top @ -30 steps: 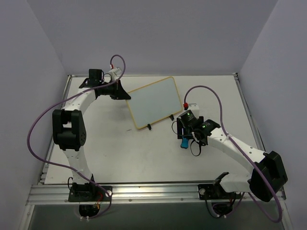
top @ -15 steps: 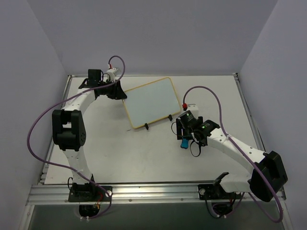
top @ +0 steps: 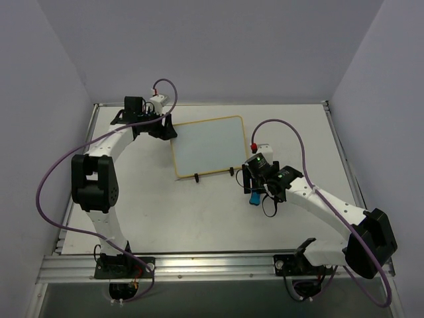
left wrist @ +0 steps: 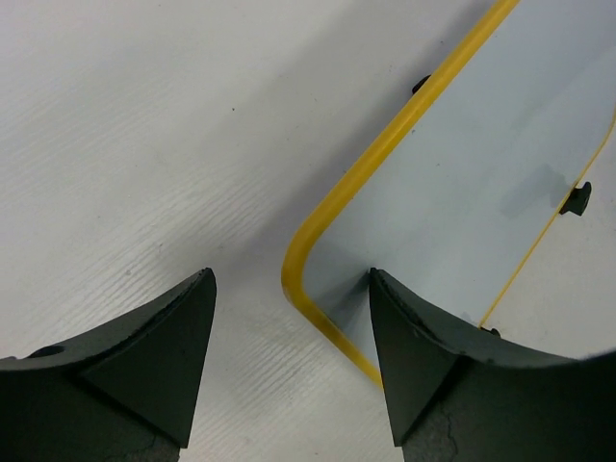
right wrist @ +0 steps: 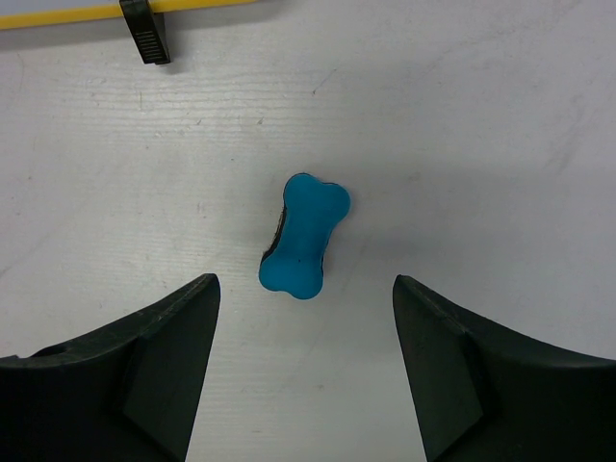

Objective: Erase the whiteboard

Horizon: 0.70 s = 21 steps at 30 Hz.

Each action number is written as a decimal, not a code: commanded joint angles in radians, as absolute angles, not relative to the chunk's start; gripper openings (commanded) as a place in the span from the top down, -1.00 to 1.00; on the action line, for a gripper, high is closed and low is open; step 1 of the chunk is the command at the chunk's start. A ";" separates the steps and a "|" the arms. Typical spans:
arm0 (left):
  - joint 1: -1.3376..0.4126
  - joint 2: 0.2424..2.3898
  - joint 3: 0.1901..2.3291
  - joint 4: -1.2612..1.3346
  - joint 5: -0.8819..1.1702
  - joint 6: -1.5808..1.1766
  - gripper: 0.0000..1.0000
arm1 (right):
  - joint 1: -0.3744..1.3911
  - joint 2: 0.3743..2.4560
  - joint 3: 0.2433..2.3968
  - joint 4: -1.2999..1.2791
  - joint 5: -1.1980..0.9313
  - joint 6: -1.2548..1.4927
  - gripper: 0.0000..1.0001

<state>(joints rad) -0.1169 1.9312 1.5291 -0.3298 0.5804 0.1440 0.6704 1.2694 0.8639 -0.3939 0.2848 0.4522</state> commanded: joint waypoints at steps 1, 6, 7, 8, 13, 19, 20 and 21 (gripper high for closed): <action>-0.120 1.868 1.520 -0.278 0.549 0.158 -0.46 | 0.681 1.264 0.862 -0.416 0.318 0.449 -0.36; -0.120 1.835 1.516 -0.265 0.552 0.147 -0.59 | 0.684 1.269 0.864 -0.416 0.318 0.449 -0.36; -0.120 1.830 1.519 -0.267 0.552 0.147 -0.63 | 0.684 1.269 0.864 -0.416 0.318 0.449 -0.36; -0.120 1.824 1.519 -0.267 0.551 0.146 -0.64 | 0.683 1.269 0.864 -0.417 0.318 0.449 -0.36; -0.120 1.775 1.523 -0.268 0.552 0.138 -0.88 | 0.684 1.266 0.865 -0.419 0.318 0.449 -0.36; -0.133 1.669 1.560 -0.304 0.447 0.111 -0.88 | 0.686 1.215 0.874 -0.419 0.373 0.462 -0.39; -0.143 1.649 1.572 -0.316 0.402 0.097 -0.88 | 0.686 1.177 0.874 -0.413 0.380 0.459 -0.40; -0.146 1.610 1.606 -0.357 0.296 0.075 -0.88 | 0.687 1.155 0.873 -0.393 0.385 0.448 -0.43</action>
<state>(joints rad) -0.1280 1.7313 1.5196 -0.3271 0.4709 0.1223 0.6762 1.2461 0.8639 -0.3943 0.3115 0.4522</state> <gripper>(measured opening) 0.940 0.705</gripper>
